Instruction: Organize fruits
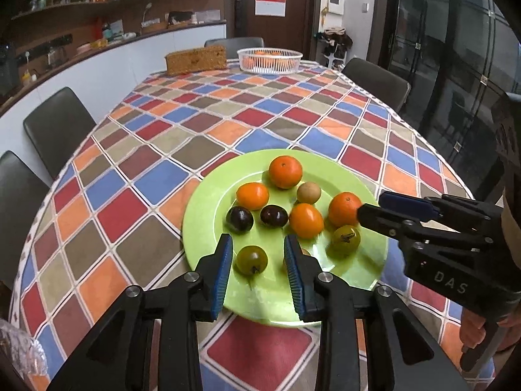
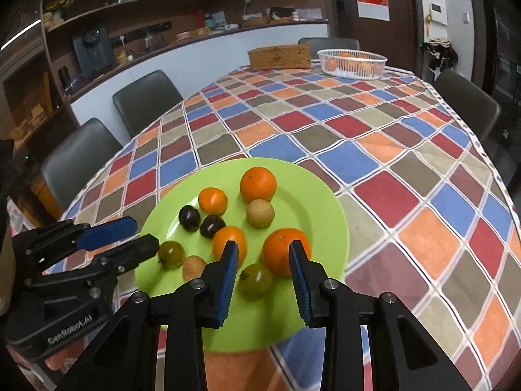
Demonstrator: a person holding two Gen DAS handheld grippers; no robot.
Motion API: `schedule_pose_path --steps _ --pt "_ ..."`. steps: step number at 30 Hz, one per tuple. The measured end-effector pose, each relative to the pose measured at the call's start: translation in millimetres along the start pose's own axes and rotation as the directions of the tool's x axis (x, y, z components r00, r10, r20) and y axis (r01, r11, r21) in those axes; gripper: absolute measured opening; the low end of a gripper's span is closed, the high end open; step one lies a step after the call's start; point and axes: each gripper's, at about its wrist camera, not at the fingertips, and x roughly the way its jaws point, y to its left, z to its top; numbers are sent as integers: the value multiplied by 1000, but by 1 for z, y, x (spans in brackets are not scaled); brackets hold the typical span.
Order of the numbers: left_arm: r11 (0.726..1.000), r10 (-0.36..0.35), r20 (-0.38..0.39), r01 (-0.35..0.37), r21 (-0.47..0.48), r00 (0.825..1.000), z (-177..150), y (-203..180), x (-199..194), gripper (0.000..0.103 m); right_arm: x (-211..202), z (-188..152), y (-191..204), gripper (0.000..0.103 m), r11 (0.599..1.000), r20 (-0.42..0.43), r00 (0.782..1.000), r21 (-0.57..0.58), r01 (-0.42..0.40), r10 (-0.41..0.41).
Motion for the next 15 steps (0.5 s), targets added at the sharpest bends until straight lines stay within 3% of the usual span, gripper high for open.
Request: schedule_pose_path --steps 8,15 --pt "1000 17 78 -19 24 997 -10 -16 -48 40 -56 -18 6 35 1000 69 997 13 20 -21" --pt "1000 5 137 -7 11 991 -27 -28 -93 53 -106 -40 14 39 998 121 991 11 60 -61"
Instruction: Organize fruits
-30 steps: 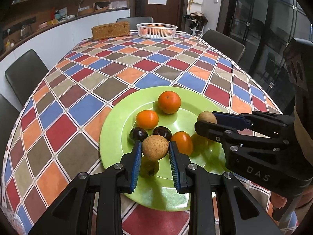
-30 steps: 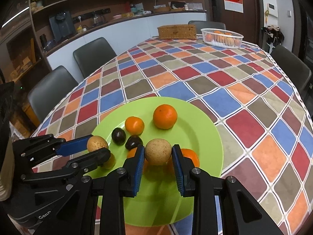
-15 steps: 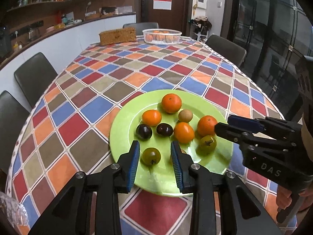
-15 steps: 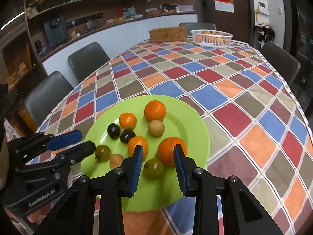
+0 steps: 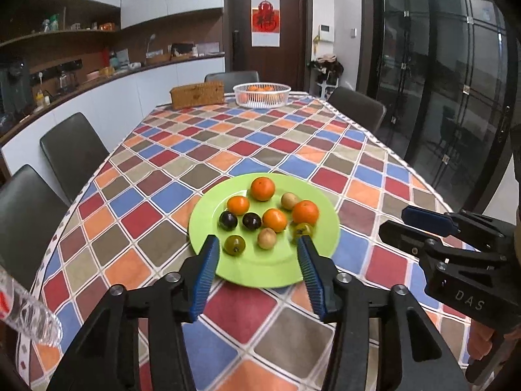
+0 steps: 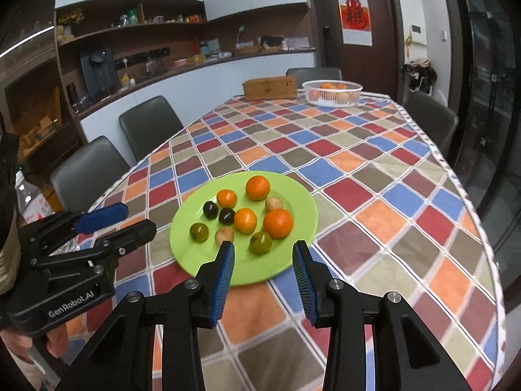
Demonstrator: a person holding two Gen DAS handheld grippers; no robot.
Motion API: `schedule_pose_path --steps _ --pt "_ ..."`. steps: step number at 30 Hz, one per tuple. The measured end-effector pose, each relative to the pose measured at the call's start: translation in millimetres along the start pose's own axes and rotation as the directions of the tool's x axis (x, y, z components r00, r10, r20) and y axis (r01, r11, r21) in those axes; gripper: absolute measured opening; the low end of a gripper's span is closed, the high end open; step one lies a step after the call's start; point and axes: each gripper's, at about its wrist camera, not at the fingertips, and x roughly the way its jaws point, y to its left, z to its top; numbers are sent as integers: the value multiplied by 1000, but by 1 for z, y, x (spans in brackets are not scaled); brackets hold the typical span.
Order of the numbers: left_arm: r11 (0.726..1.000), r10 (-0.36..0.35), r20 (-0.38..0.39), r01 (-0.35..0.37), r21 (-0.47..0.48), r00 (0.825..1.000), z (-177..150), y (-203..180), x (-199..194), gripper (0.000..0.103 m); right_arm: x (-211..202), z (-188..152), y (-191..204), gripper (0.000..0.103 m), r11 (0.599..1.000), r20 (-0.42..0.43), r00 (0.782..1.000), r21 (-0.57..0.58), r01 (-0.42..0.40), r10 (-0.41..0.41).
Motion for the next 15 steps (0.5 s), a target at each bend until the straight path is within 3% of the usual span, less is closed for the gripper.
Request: schedule_pose_path --steps 6,8,15 --pt "1000 15 50 -16 6 999 -15 -10 -34 68 -41 -20 4 47 999 31 999 11 35 -35" --pt "1000 24 65 -25 12 998 -19 -12 -45 69 -52 -26 6 54 999 42 998 15 48 -49" --pt "999 30 94 -31 10 995 -35 -15 -74 82 -82 -43 13 60 997 65 995 19 68 -69"
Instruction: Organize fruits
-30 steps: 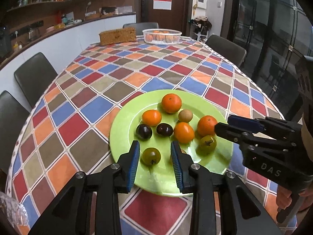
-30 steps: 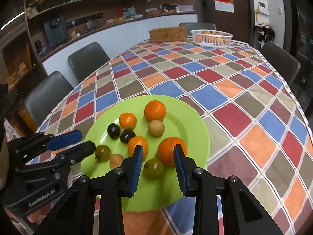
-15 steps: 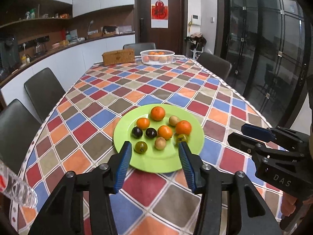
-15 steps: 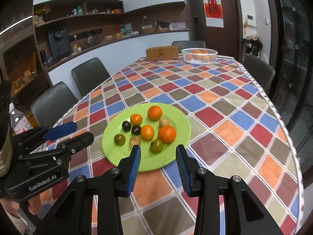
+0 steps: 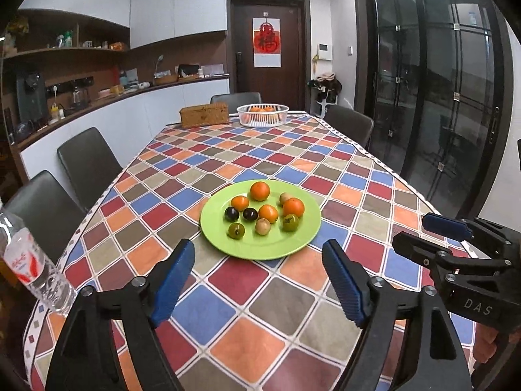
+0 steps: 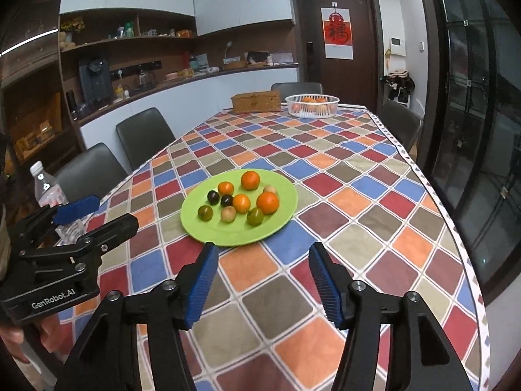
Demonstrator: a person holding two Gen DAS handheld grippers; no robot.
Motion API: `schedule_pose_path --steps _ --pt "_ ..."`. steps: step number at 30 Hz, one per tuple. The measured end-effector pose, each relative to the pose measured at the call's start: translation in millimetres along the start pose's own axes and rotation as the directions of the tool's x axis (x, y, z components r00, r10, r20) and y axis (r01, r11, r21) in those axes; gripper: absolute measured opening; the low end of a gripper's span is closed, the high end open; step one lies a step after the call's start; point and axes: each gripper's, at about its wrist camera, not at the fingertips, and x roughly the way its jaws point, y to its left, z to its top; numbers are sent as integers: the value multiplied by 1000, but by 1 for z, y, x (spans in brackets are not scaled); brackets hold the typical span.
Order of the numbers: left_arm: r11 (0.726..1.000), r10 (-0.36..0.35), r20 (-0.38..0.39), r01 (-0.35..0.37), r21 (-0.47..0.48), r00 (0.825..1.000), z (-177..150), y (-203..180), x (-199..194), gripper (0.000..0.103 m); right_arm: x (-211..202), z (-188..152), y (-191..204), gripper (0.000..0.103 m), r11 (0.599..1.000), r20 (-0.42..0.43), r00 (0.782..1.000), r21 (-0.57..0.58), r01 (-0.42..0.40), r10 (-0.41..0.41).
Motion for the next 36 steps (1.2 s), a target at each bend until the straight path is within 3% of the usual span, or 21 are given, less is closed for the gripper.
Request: schedule_pose_path --steps 17,36 --pt "999 15 63 -17 28 998 -18 -15 -50 87 -51 -24 9 60 1000 57 998 1 -4 4" --pt "1000 21 91 -22 11 996 -25 -18 -74 90 -66 -32 13 60 1000 87 996 -10 -6 7"
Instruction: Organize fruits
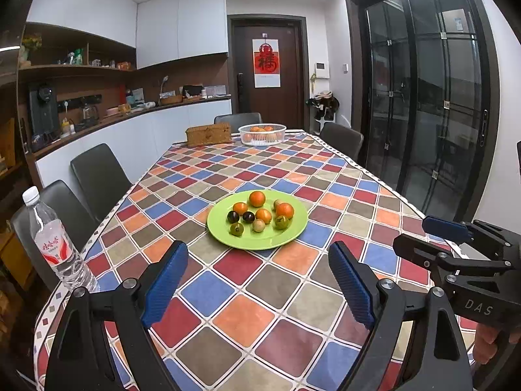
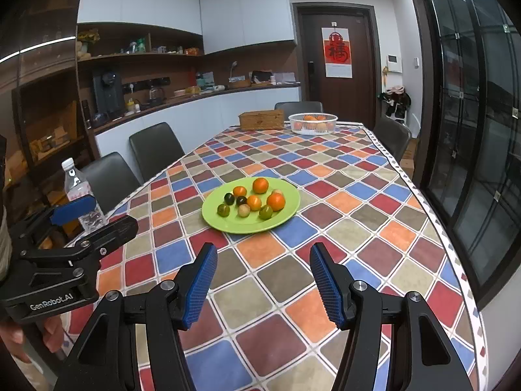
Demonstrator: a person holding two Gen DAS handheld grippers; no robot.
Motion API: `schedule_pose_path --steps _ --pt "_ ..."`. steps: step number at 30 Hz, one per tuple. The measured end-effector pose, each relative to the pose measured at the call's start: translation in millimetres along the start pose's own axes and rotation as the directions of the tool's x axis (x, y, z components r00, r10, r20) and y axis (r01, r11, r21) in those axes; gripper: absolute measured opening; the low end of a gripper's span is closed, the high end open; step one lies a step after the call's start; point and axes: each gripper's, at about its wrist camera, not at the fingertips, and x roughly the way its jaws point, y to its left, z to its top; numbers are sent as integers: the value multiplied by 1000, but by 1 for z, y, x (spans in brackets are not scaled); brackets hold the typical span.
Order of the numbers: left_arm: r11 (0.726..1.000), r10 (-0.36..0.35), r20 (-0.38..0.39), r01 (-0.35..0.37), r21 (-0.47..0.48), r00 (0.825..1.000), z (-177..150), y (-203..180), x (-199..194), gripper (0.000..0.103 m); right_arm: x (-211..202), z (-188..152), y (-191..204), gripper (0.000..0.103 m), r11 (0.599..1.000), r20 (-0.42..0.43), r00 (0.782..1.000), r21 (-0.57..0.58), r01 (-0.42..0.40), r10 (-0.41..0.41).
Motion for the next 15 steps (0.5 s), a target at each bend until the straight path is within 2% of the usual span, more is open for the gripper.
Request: schedule_pose_path --steps 15 --pt "1000 15 0 -15 -21 1000 -2 3 -8 103 -8 -4 2 60 1000 8 1000 -6 -6 6"
